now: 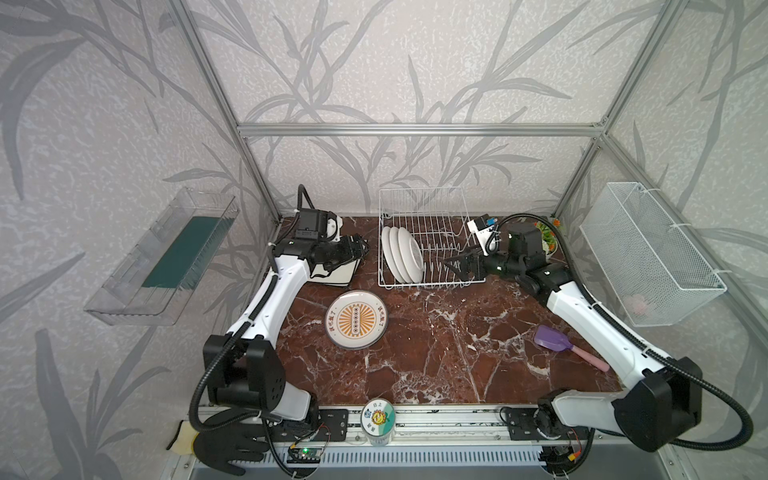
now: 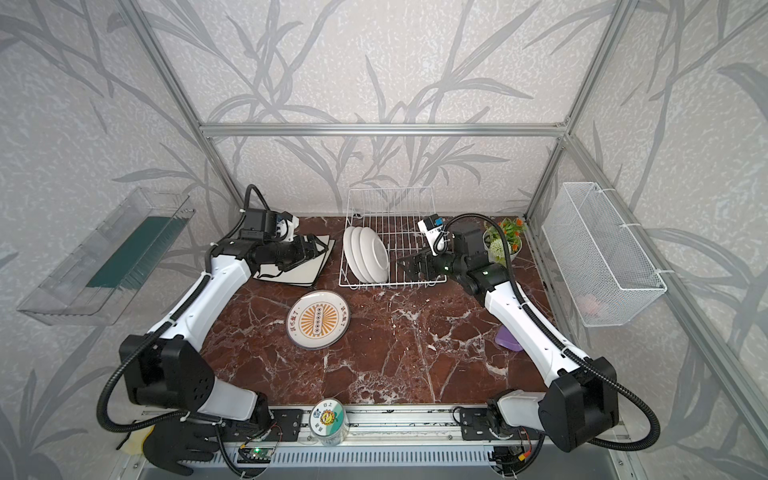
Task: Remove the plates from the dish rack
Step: 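Raise the left gripper and move it back over the rack, then lower the left gripper onto the rim of the nearest printed plate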
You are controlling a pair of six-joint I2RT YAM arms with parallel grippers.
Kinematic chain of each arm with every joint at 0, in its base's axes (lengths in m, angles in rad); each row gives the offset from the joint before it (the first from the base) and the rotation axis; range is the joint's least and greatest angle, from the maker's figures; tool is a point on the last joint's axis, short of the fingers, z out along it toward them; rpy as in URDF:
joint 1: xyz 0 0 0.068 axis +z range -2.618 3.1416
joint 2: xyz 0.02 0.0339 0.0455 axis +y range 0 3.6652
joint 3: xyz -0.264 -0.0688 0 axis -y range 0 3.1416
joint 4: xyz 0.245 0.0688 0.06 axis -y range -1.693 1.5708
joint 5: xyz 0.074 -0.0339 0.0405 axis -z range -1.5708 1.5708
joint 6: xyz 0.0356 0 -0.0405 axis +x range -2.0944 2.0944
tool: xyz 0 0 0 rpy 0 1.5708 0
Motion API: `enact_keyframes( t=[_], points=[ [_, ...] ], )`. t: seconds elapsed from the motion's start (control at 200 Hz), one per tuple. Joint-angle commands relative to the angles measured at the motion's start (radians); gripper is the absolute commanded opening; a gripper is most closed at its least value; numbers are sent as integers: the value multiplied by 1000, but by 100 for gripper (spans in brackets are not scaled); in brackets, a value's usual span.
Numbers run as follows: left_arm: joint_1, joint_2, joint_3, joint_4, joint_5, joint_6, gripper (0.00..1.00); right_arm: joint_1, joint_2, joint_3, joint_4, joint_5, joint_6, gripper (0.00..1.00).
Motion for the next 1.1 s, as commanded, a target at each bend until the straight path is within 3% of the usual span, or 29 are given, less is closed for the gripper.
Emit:
enact_keyframes(
  t=[0.0, 0.295, 0.52, 0.775, 1.1],
  points=[
    [-19, 55, 64, -15, -23, 19, 85, 4, 4, -17, 27, 28, -5, 99],
    [-74, 201, 169, -33, -5, 18, 78, 4, 4, -19, 25, 48, -19, 99],
    [-94, 271, 235, -34, 18, 14, 61, 4, 11, -10, 11, 60, -33, 99],
    [-108, 332, 296, -49, 37, 16, 53, 4, 14, -9, -6, 78, -48, 99],
    [-119, 388, 339, -28, 85, -25, 26, 4, 9, -3, -23, 89, -63, 99]
  ],
)
